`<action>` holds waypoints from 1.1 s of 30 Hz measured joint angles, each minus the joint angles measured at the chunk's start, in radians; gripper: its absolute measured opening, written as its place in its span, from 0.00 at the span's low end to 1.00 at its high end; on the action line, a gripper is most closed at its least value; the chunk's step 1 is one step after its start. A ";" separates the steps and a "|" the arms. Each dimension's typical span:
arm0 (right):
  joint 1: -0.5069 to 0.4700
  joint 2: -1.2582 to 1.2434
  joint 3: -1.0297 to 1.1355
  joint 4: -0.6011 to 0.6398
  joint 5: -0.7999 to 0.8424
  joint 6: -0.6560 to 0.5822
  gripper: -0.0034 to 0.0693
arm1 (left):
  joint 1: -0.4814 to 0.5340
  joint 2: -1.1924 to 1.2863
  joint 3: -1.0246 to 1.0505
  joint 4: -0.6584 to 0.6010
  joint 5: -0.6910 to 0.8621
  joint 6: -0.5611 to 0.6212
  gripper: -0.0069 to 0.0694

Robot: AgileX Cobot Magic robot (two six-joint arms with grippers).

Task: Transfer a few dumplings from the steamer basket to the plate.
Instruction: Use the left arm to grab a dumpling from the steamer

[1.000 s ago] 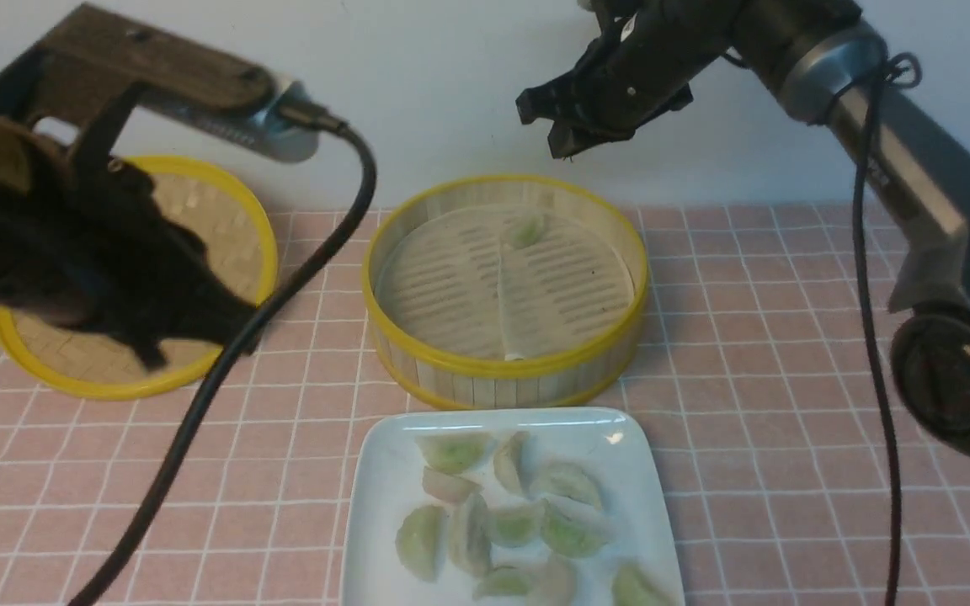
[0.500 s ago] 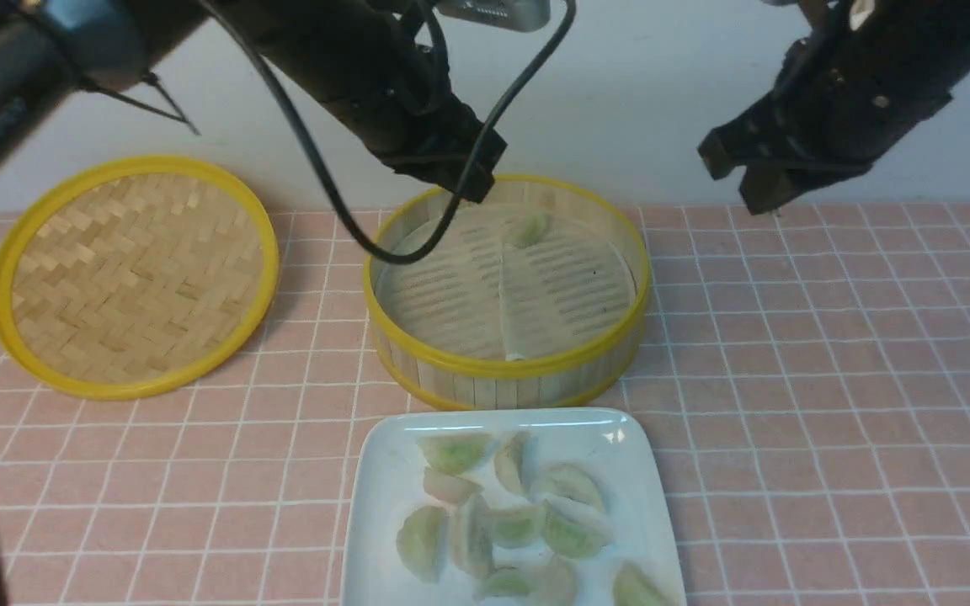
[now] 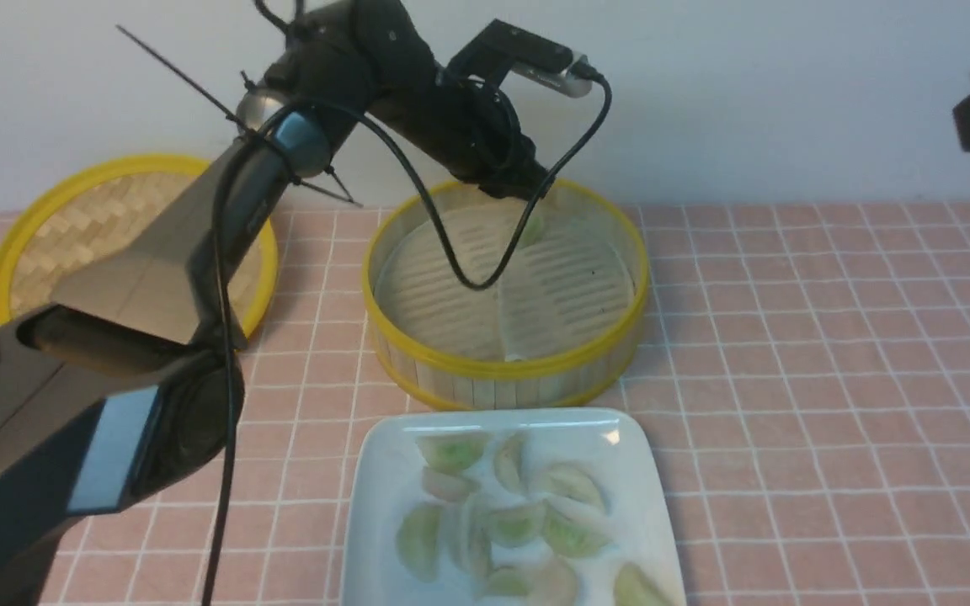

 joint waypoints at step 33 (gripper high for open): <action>0.000 -0.035 0.005 0.000 0.007 0.004 0.03 | 0.001 0.128 -0.002 0.075 -0.167 0.184 0.62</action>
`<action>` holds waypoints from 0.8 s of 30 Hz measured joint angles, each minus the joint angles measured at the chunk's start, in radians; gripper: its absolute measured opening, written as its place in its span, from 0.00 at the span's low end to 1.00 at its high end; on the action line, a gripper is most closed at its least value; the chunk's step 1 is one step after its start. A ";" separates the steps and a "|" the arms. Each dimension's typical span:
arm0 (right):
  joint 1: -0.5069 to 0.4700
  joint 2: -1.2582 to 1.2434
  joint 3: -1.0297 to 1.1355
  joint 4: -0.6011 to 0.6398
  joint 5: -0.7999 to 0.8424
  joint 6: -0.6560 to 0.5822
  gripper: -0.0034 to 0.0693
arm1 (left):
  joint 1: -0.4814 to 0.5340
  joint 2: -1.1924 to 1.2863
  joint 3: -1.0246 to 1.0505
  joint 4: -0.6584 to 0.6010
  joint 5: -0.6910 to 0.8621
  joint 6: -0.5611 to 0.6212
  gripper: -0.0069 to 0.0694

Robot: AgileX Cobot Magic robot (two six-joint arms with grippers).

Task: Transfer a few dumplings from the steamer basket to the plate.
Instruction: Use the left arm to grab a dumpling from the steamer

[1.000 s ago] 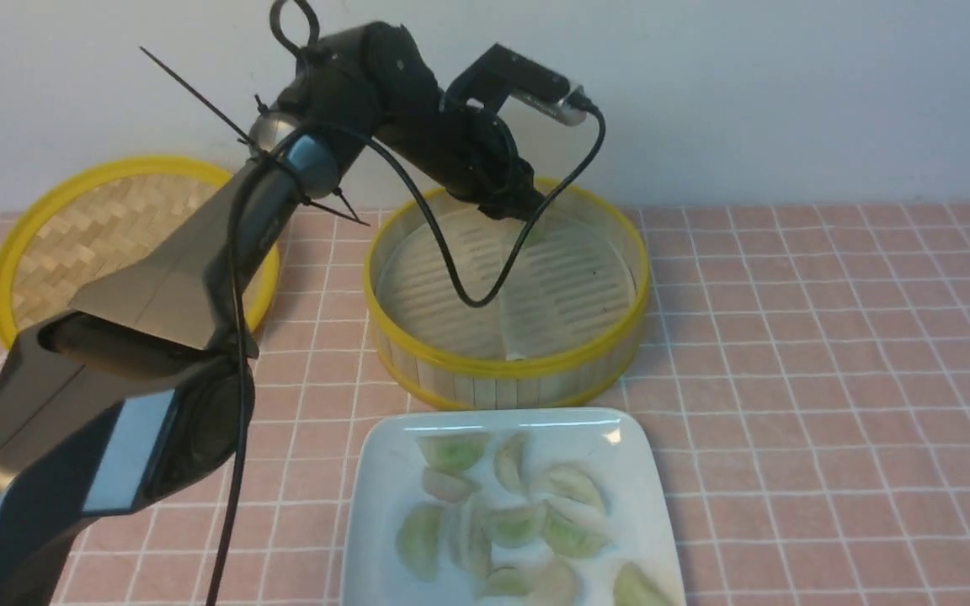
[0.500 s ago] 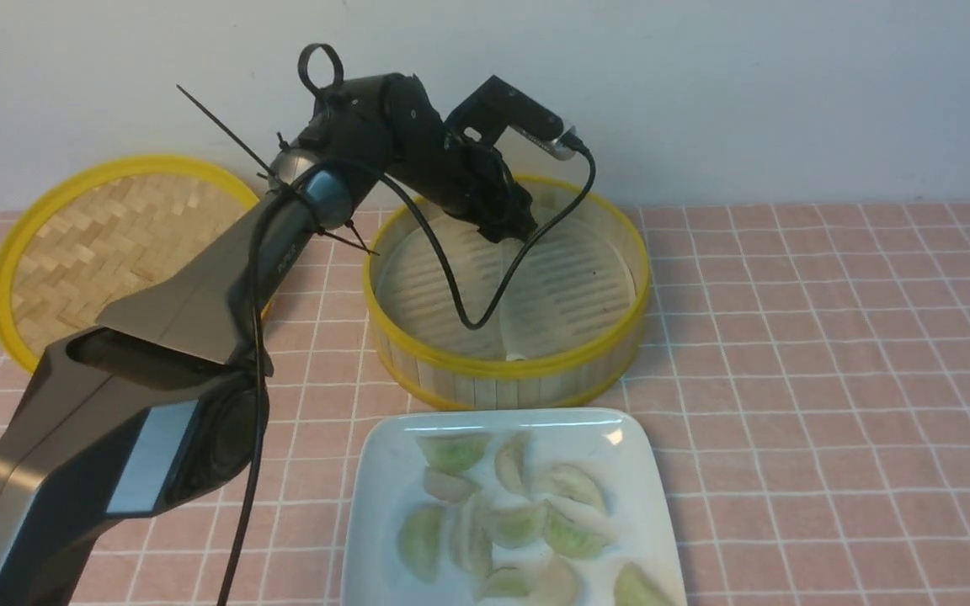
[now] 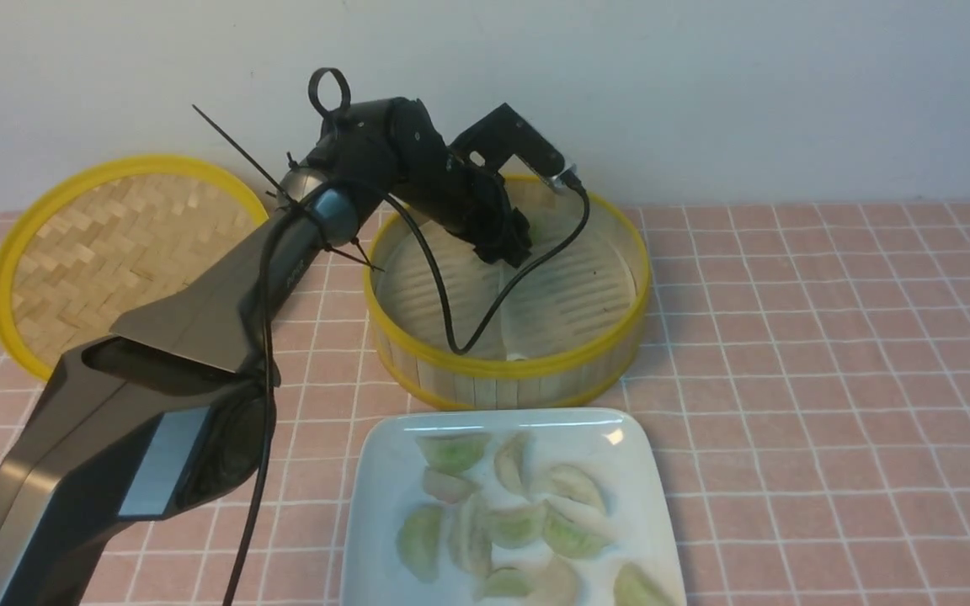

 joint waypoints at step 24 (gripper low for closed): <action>0.000 -0.002 0.000 0.023 0.000 0.025 0.03 | 0.032 -0.096 0.001 -0.104 0.096 0.015 0.29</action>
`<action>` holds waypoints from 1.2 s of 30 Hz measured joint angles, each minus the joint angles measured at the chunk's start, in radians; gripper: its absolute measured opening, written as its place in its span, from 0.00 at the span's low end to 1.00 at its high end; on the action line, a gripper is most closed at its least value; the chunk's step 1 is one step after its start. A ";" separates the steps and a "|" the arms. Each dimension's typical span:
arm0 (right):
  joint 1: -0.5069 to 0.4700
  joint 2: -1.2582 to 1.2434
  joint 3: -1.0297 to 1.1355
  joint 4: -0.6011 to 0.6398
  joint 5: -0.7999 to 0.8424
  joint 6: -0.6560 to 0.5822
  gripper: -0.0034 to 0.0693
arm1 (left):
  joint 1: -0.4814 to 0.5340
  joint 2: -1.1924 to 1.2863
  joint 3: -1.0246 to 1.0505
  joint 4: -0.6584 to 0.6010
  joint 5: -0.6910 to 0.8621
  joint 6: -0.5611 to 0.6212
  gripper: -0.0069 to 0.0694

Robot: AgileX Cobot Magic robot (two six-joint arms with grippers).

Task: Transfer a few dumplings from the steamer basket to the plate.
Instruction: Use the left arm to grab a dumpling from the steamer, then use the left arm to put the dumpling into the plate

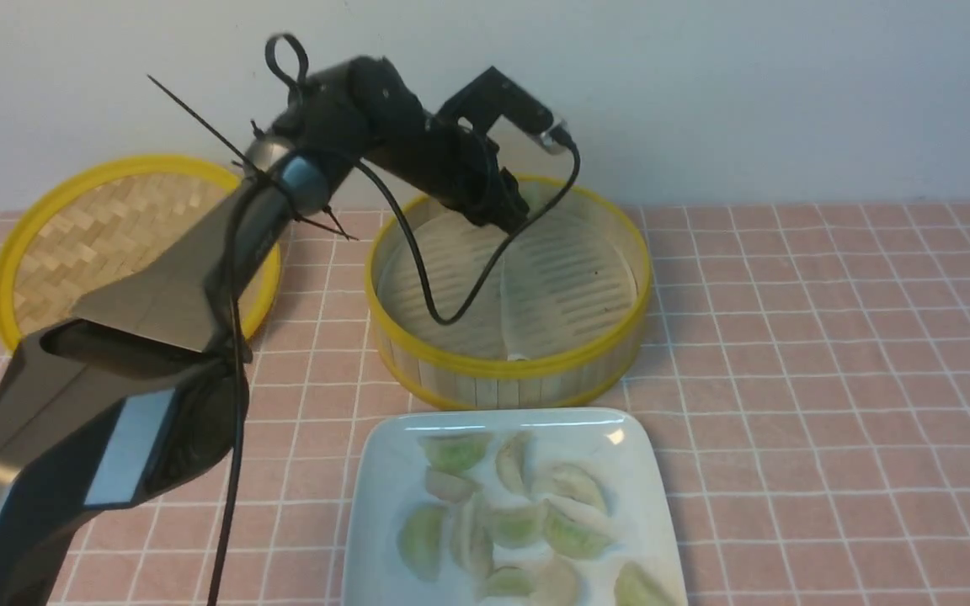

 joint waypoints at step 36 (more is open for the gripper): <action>0.000 -0.354 0.226 0.087 0.005 -0.021 0.03 | -0.159 -1.139 1.304 0.102 0.200 -0.428 0.29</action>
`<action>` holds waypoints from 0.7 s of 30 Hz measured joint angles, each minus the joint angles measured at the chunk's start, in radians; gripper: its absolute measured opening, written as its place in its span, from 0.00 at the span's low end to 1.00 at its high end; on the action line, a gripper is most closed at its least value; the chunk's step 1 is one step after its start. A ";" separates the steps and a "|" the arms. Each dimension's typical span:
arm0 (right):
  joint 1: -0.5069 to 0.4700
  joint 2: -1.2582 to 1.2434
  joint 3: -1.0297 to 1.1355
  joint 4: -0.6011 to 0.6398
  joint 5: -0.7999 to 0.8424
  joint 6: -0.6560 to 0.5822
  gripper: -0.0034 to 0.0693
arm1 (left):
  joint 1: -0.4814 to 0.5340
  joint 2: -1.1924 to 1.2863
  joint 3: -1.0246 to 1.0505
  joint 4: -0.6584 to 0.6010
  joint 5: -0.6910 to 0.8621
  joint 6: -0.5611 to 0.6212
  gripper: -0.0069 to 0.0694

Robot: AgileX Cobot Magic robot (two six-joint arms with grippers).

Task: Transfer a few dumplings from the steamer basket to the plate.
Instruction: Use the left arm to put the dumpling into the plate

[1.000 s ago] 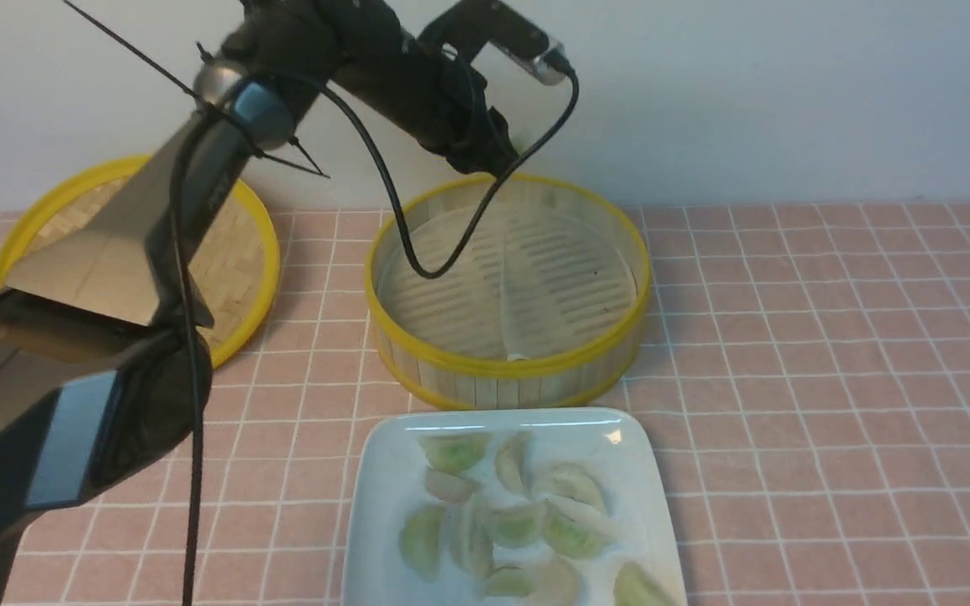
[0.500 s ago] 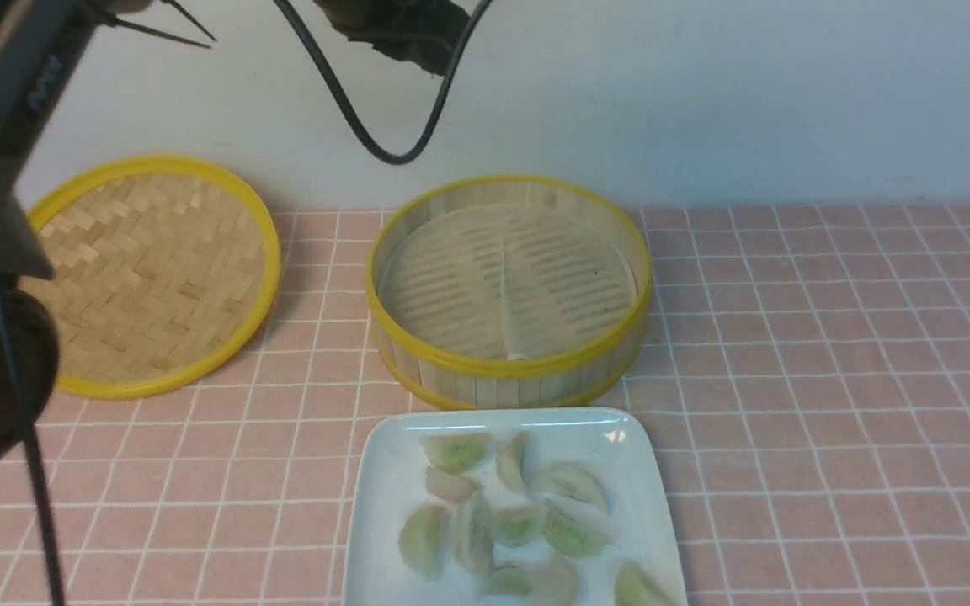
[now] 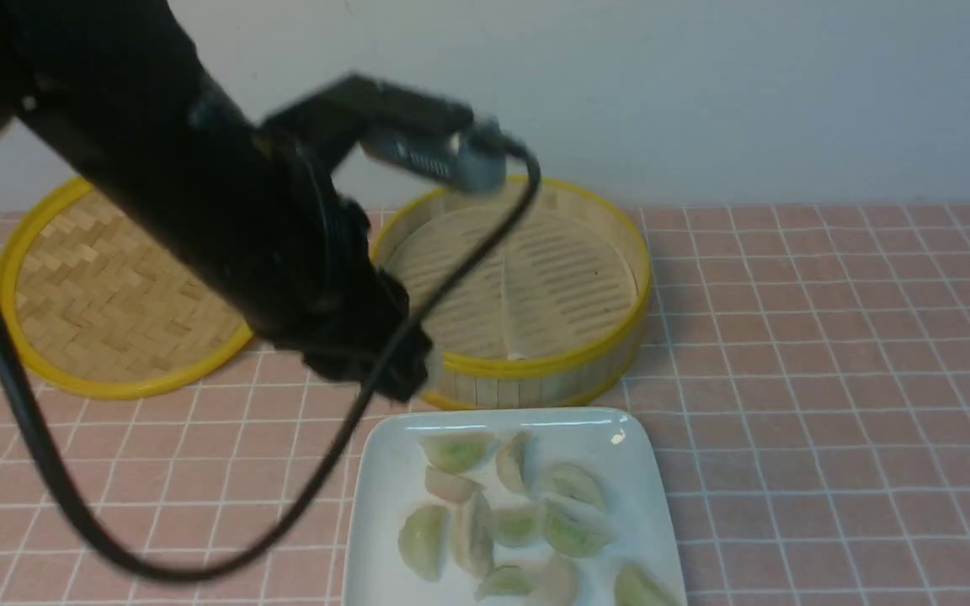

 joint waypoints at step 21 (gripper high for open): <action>0.000 -0.068 0.103 0.036 0.003 -0.005 0.03 | -0.072 0.271 0.249 -0.019 -0.239 0.049 0.52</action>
